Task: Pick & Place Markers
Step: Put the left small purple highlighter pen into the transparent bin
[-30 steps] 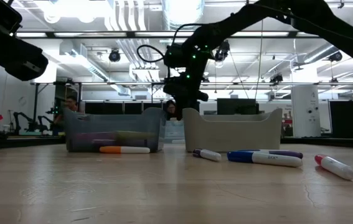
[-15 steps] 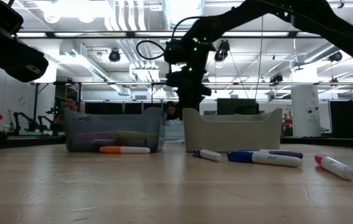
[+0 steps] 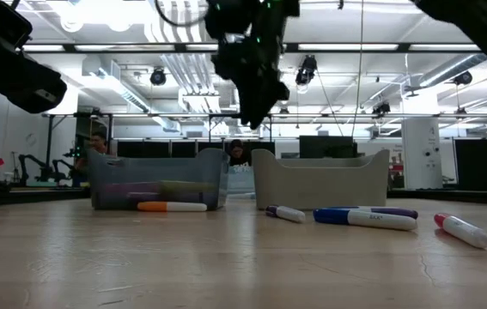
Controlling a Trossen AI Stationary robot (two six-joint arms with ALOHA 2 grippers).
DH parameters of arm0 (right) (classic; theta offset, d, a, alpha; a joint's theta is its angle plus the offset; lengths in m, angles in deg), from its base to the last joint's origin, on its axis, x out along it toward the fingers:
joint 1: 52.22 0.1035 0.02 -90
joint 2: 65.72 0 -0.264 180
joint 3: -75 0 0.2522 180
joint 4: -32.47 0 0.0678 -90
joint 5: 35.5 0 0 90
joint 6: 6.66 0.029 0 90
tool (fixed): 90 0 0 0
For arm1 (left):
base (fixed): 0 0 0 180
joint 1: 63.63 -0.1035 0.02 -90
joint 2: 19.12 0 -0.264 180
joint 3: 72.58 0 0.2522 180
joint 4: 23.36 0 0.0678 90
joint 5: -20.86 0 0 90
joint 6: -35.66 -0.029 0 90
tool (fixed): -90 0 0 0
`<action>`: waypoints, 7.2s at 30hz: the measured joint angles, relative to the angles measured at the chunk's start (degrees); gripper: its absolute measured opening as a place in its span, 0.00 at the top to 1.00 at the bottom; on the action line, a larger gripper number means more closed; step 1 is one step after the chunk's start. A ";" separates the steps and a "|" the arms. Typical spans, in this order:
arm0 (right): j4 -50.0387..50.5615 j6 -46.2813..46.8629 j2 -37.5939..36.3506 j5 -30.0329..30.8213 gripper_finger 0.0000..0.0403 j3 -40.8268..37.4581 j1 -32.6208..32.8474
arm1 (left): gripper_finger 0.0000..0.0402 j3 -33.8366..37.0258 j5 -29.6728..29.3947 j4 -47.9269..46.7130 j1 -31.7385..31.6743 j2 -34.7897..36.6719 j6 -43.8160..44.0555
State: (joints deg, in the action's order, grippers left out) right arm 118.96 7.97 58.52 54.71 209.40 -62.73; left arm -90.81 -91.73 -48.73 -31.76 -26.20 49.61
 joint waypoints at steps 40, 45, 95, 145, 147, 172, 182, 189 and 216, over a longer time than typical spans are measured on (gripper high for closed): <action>-16.05 41.26 -0.37 7.52 0.72 -18.62 23.82 | 1.00 0.00 -0.02 0.48 0.02 0.00 -0.02; -16.31 42.66 -0.37 7.43 0.74 -19.48 24.29 | 1.00 0.00 -0.01 0.48 0.02 0.00 -0.23; -28.36 51.61 -0.33 7.49 0.76 -30.26 26.10 | 1.00 0.00 0.00 0.48 0.00 0.00 -0.45; -50.71 25.60 -0.44 13.51 0.64 -31.28 30.38 | 1.00 0.00 0.02 0.48 0.01 0.01 -1.55; -50.83 24.85 -0.44 15.85 0.66 -31.74 31.07 | 1.00 0.00 0.00 0.48 0.00 0.02 -1.55; -55.71 23.28 -0.37 20.40 0.72 -37.92 32.77 | 1.00 0.00 0.00 0.48 0.00 0.02 -1.63; -58.09 20.77 -0.44 20.40 0.73 -41.32 32.77 | 1.00 0.00 0.00 0.48 0.01 0.02 -1.79; -59.65 18.63 -0.44 20.10 0.75 -41.81 32.75 | 1.00 0.00 0.00 0.48 0.00 0.02 -1.81; -38.28 18.66 -0.26 18.92 0.95 -25.07 30.28 | 1.00 0.00 0.02 0.49 0.00 0.01 -1.76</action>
State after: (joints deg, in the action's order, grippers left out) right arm 80.67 26.63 58.26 73.63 184.33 -32.46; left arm -90.81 -91.70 -48.24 -31.76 -26.19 47.84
